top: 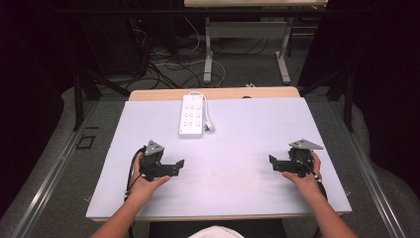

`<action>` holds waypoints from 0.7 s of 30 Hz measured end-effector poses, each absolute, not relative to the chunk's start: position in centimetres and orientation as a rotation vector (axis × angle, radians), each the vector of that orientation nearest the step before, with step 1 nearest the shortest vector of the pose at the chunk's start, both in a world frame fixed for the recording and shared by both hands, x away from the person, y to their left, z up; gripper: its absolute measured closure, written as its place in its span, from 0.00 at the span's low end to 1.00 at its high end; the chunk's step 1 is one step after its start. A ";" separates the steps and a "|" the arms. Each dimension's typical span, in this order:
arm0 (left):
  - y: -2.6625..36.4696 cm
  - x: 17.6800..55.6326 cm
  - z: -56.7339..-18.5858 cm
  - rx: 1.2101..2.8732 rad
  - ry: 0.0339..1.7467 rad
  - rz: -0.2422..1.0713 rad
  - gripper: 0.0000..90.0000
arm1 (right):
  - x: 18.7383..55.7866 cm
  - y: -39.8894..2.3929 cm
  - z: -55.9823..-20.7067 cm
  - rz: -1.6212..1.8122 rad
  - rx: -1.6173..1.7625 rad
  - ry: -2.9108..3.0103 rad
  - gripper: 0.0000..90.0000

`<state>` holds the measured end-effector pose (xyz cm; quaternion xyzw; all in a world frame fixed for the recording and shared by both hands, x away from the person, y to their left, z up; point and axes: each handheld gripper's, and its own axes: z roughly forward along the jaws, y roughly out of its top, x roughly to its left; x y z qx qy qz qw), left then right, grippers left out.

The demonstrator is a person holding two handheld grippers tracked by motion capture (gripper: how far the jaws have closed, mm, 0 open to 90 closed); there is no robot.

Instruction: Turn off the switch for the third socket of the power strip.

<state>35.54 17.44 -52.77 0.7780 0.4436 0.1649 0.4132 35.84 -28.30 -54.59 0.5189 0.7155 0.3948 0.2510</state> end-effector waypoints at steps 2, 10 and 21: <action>17.3 35.6 -52.6 1.981 1.113 0.409 0.09 | 35.9 -28.3 -54.7 1.068 1.404 1.961 0.04; 16.8 36.1 -51.9 1.969 1.111 0.423 0.12 | 35.8 -27.3 -55.3 1.068 1.350 2.085 0.07; 17.1 36.7 -51.9 1.933 1.160 0.419 0.17 | 35.4 -25.9 -55.8 1.000 1.229 2.174 0.08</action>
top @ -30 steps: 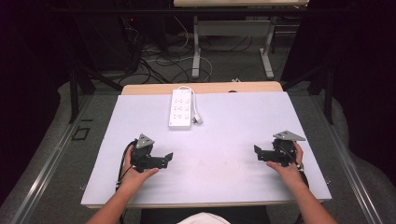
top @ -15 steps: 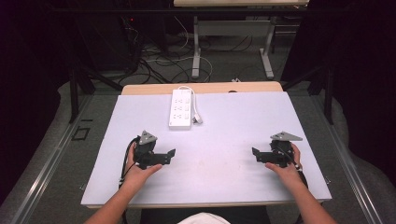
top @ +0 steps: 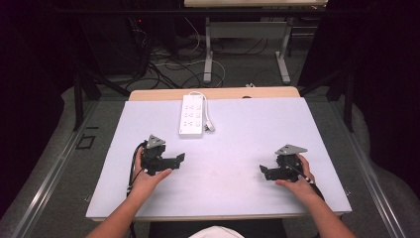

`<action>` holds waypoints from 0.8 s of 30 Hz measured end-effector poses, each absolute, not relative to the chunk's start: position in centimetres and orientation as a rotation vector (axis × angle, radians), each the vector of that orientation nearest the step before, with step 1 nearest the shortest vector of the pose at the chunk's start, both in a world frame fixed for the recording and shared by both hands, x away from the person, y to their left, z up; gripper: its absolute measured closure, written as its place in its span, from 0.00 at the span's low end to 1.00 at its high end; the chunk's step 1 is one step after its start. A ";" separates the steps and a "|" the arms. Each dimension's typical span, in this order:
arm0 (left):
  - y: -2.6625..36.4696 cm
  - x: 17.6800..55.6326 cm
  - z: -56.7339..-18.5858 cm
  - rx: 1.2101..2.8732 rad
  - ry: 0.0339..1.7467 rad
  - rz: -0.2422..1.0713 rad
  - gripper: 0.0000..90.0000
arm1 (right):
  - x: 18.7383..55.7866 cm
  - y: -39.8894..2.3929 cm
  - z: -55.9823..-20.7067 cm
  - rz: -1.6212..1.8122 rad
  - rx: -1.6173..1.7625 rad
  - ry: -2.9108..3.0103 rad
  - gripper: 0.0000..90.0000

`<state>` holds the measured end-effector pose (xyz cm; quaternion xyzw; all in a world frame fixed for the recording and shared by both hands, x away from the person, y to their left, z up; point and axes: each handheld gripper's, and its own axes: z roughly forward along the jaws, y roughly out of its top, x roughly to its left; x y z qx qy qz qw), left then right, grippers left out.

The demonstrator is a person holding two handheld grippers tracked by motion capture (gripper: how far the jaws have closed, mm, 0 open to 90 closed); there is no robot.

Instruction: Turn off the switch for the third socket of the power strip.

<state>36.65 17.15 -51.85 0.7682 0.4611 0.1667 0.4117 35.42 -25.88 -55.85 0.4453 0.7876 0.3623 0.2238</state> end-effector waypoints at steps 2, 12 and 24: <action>17.3 36.7 -51.7 1.944 1.163 0.409 0.17 | 35.4 -26.0 -55.7 1.006 1.238 2.156 0.08; 16.8 37.7 -50.4 1.924 1.167 0.404 0.17 | 35.4 -26.1 -55.6 1.004 1.237 2.143 0.08; 15.8 39.2 -49.1 1.937 1.166 0.392 0.18 | 35.4 -26.2 -55.4 1.017 1.255 2.123 0.08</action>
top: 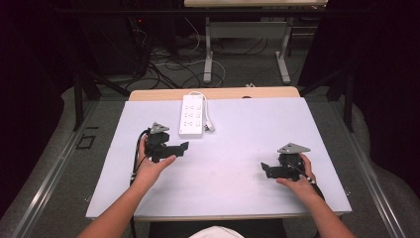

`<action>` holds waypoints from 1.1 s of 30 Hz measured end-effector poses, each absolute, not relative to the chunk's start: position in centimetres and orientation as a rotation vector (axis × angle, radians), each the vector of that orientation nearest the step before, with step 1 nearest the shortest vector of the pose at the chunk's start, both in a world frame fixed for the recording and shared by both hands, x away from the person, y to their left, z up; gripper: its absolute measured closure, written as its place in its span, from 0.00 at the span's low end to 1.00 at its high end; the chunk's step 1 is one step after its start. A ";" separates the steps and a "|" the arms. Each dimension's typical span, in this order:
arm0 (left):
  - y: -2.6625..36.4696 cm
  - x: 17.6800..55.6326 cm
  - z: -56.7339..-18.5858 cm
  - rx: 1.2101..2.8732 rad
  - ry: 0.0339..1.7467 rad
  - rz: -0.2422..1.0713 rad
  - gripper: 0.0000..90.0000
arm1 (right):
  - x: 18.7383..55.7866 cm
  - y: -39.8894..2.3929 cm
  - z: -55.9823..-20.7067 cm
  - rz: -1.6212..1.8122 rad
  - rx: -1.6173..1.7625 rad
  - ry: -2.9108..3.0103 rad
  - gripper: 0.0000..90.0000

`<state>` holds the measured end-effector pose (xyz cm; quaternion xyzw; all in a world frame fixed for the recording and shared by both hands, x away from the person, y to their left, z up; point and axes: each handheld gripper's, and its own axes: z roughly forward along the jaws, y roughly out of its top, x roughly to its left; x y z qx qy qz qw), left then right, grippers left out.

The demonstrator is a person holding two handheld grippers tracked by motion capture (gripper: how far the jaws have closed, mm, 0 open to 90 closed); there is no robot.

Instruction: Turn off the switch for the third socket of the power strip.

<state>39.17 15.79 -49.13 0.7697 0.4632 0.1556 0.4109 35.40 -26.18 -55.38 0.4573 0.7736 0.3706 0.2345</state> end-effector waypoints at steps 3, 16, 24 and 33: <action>15.4 39.4 -48.9 1.945 1.164 0.397 0.18 | 35.5 -26.3 -55.4 1.022 1.238 2.124 0.08; 13.9 40.3 -47.7 1.973 1.146 0.412 0.20 | 35.4 -26.3 -55.2 1.030 1.265 2.111 0.07; 13.0 40.8 -46.8 1.983 1.131 0.420 0.21 | 35.4 -26.4 -55.2 1.031 1.258 2.110 0.08; 12.3 41.4 -45.7 1.976 1.125 0.429 0.22 | 35.5 -26.5 -55.2 1.038 1.246 2.114 0.07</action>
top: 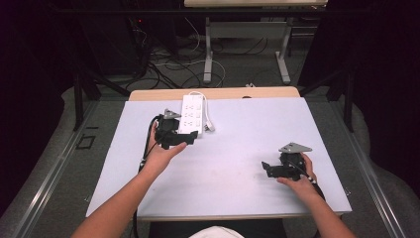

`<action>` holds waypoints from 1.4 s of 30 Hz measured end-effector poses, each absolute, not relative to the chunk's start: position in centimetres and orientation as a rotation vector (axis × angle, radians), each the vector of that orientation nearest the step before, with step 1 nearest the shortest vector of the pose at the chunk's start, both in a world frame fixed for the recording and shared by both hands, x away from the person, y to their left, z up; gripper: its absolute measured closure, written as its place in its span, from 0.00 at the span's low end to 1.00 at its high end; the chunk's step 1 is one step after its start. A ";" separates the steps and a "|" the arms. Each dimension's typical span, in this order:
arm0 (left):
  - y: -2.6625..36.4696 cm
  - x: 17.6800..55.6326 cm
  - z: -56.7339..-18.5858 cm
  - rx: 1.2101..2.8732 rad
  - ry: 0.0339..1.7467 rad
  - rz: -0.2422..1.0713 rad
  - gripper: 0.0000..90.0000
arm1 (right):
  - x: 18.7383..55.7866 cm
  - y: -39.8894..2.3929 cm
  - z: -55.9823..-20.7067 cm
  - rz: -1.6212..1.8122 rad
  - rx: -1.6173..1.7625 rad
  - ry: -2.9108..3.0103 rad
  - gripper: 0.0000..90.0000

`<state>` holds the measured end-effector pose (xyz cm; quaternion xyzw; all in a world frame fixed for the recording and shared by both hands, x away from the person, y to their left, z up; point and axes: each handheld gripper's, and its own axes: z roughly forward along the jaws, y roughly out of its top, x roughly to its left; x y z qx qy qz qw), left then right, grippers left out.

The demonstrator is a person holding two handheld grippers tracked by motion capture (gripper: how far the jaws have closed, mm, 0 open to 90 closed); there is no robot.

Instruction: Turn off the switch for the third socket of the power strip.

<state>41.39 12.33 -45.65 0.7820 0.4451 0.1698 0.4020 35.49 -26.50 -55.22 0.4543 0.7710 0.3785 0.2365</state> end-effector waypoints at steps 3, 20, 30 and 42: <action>12.1 41.7 -45.3 1.973 1.130 0.431 0.22 | 35.5 -26.5 -55.2 1.034 1.250 2.113 0.08; 10.3 43.0 -44.5 1.982 1.132 0.441 0.22 | 35.5 -26.4 -55.3 1.034 1.266 2.120 0.08; 9.6 44.0 -44.2 1.992 1.150 0.443 0.23 | 35.5 -26.3 -55.5 1.034 1.273 2.146 0.08; 9.2 45.1 -44.6 2.007 1.175 0.456 0.23 | 35.6 -26.3 -55.8 1.016 1.261 2.172 0.08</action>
